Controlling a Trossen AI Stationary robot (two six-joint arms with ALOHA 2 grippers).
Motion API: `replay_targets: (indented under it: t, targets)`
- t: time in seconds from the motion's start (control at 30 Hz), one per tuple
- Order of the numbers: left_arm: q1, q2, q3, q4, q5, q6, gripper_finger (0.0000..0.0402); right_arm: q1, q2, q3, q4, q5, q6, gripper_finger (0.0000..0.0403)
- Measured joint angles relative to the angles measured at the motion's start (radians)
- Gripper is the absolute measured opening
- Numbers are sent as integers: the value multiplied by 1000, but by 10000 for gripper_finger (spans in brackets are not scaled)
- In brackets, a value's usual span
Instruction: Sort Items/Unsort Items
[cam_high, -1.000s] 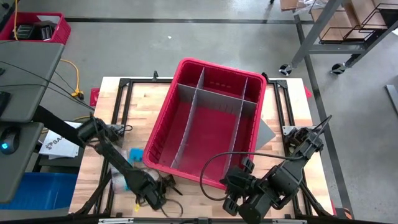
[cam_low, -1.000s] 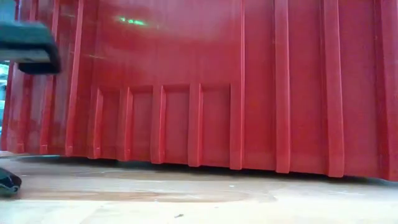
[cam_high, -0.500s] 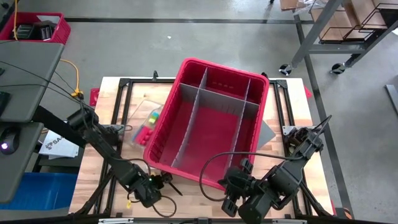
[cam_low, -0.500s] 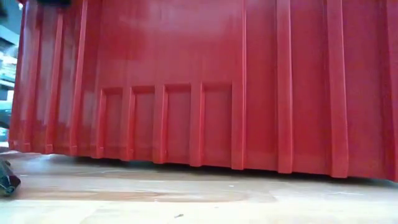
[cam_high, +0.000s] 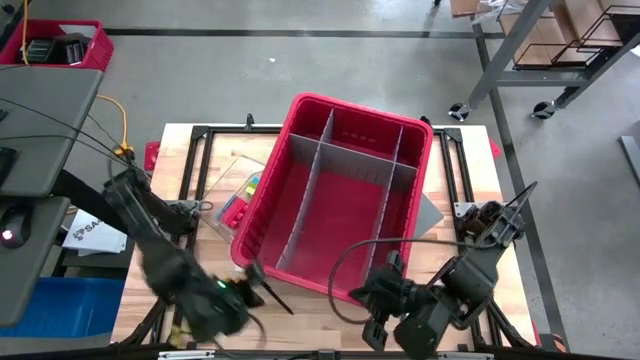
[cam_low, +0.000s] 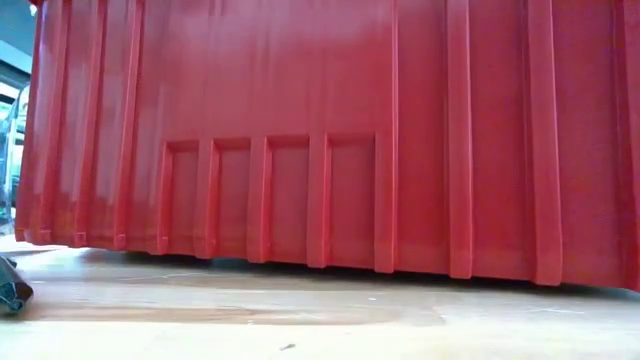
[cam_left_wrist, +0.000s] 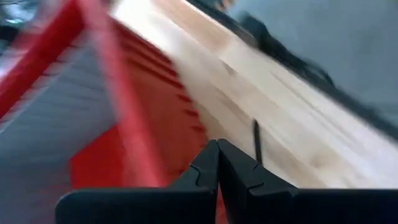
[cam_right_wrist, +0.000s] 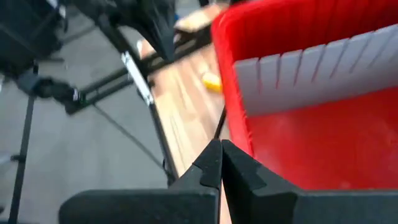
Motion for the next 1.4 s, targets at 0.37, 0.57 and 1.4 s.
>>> replay_targets:
  t: [0.37,0.57,1.4]
  targets:
    - [37,-400,48,-103,-294,-303,0,-70,-64,0,-160,140,188,0]
    - [231,-476,14,-72,-298,-327,0,-205,-107,-43,-299,90,192,24]
    - [1112,-233,-18,311,432,-292,0,-1631,-332,-79,-298,-355,-890,227]
